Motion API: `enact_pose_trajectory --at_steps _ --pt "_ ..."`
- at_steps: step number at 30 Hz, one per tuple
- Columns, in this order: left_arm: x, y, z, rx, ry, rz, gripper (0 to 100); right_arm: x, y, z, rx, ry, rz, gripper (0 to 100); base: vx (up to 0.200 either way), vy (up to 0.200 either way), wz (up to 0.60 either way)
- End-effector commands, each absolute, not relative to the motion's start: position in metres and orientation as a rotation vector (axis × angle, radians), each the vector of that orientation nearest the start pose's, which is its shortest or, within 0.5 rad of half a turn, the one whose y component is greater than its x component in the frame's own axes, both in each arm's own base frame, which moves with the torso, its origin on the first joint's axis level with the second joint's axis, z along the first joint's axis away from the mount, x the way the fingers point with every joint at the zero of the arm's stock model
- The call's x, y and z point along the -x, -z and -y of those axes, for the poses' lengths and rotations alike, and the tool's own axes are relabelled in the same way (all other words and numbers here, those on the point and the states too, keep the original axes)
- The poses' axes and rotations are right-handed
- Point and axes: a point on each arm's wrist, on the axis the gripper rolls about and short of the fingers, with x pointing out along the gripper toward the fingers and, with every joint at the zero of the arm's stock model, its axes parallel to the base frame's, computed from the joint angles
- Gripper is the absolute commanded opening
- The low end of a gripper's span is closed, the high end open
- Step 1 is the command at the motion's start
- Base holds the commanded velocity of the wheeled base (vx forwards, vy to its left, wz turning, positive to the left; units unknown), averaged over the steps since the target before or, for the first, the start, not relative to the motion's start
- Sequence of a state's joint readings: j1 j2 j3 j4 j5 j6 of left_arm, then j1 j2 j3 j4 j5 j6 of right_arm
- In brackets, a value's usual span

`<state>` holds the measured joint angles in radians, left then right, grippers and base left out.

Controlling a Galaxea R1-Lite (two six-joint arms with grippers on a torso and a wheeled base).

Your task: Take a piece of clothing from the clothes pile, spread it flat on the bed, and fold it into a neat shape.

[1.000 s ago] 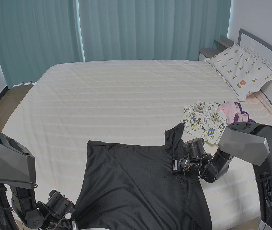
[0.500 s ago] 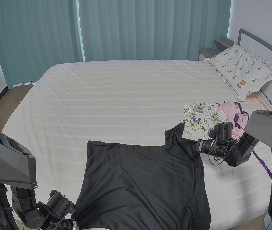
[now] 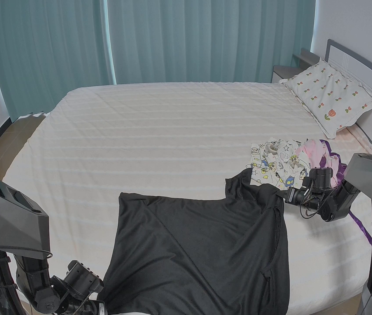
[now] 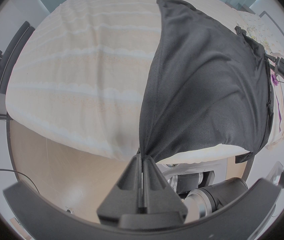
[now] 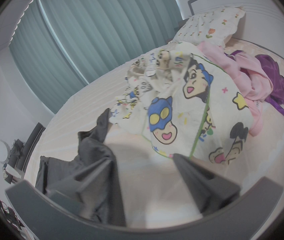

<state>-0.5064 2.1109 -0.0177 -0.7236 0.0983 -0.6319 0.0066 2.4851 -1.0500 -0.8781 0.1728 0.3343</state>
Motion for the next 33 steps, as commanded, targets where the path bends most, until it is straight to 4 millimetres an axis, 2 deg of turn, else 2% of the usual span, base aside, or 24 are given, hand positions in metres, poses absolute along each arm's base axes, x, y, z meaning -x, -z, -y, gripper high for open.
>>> enact_pose_trajectory --at_steps 1,5,9,13,16,18,21,22,25,27,28,33 --pt "-0.131 0.032 0.07 0.115 -0.093 -1.361 0 -0.421 0.038 0.01 -0.387 -0.039 -0.585 100 0.0 0.0 0.0" --pt "-0.131 0.032 0.07 0.126 -0.098 -1.359 0 -0.405 0.021 0.016 -0.408 -0.036 -0.585 100 0.0 0.0 0.0" --pt "-0.131 0.032 0.07 0.134 -0.096 -1.359 0 -0.377 0.012 0.005 -0.421 -0.09 -0.63 100 0.0 0.0 0.0" --pt "-0.131 0.032 0.071 0.135 -0.095 -1.357 0 -0.363 0.013 -0.001 -0.415 -0.094 -0.638 100 0.0 0.0 0.0" --pt "-0.131 0.031 0.071 0.136 -0.094 -1.356 0 -0.362 0.015 0.0 -0.415 -0.087 -0.64 100 0.0 0.0 0.0" --pt "-0.131 0.031 0.071 0.158 -0.106 -1.35 0 -0.355 0.016 0.009 -0.441 -0.041 -0.633 100 0.0 0.0 0.0" --pt "-0.13 0.03 0.072 0.158 -0.101 -1.347 0 -0.345 0.015 0.008 -0.495 -0.033 -0.638 100 0.0 0.0 0.0" --pt "-0.13 0.029 0.072 0.157 -0.1 -1.347 100 -0.342 0.016 0.007 -0.501 -0.032 -0.64 100 0.0 0.0 0.0" --pt "-0.13 0.029 0.073 0.158 -0.099 -1.345 100 -0.329 0.019 0.004 -0.503 -0.037 -0.655 100 0.0 0.0 0.0" --pt "-0.13 0.029 0.073 0.158 -0.099 -1.345 100 -0.329 0.019 0.004 -0.503 -0.037 -0.655 100 0.0 0.0 0.0" --pt "-0.13 0.029 0.074 0.173 -0.109 -1.343 100 -0.315 0.023 -0.003 -0.494 -0.056 -0.661 100 0.0 0.0 0.0" --pt "-0.132 0.017 0.074 0.258 -0.081 -1.288 100 -0.295 0.027 -0.009 -0.48 -0.074 -0.692 100 0.0 0.0 0.0"
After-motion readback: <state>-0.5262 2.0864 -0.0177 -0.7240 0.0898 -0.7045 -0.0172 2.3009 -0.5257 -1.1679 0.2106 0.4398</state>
